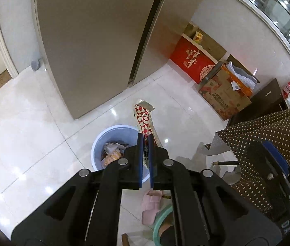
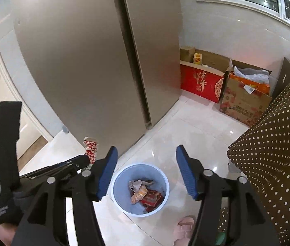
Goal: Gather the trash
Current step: 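Swing both tools back toward the table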
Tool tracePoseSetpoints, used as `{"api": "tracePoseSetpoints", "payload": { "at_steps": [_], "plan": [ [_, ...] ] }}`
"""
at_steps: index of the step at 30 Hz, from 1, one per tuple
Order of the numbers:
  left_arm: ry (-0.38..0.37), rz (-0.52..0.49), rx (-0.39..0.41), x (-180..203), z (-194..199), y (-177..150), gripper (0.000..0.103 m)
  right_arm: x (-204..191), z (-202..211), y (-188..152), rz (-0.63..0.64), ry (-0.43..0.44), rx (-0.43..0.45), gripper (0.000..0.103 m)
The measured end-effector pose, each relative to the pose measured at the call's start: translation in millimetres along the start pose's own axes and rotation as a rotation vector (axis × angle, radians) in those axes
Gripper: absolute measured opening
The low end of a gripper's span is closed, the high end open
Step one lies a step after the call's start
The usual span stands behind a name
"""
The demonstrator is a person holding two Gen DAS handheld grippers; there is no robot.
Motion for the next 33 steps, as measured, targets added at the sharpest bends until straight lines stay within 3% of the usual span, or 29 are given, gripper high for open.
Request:
{"api": "tracePoseSetpoints", "payload": {
  "at_steps": [2, 4, 5, 6, 19, 27, 33],
  "plan": [
    [0.039, 0.003, -0.002, -2.7, -5.1, 2.3, 0.008, 1.8, 2.3, 1.8, -0.003, -0.004, 0.008, 0.059],
    [0.054, -0.020, -0.025, -0.8, -10.2, 2.4, 0.023, 4.8, 5.1, 2.6, -0.006, -0.009, 0.013, 0.059],
    [0.073, -0.027, -0.032, -0.9, -11.1, 2.0, 0.060, 6.1, 6.3, 3.0, -0.009, -0.011, 0.013, 0.059],
    [0.098, -0.029, -0.008, -1.6, -8.3, 2.2, 0.072, 7.3, 7.7, 2.5, -0.011, -0.012, 0.013, 0.059],
    [0.057, -0.096, 0.073, 34.3, 44.2, -0.3, 0.072, 28.2, 41.2, 10.2, -0.033, -0.039, 0.053, 0.059],
    [-0.021, -0.154, 0.163, 83.0, 103.3, 4.6, 0.072, 60.5, 99.7, 32.8, -0.046, -0.074, 0.145, 0.060],
    [-0.108, -0.225, 0.222, 142.5, 147.7, -4.2, 0.072, 104.6, 160.3, 45.6, -0.071, -0.130, 0.231, 0.063]
  ]
}}
Point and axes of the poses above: each gripper's, at about its wrist camera, not at the fingertips, and z roughly against the way its jaws point, x to its right, y to its top, the point moved 4 cm from there along -z, roughly the way its jaws point, and after that the axes turned 7 degrees about x, right-handed, at the moved point
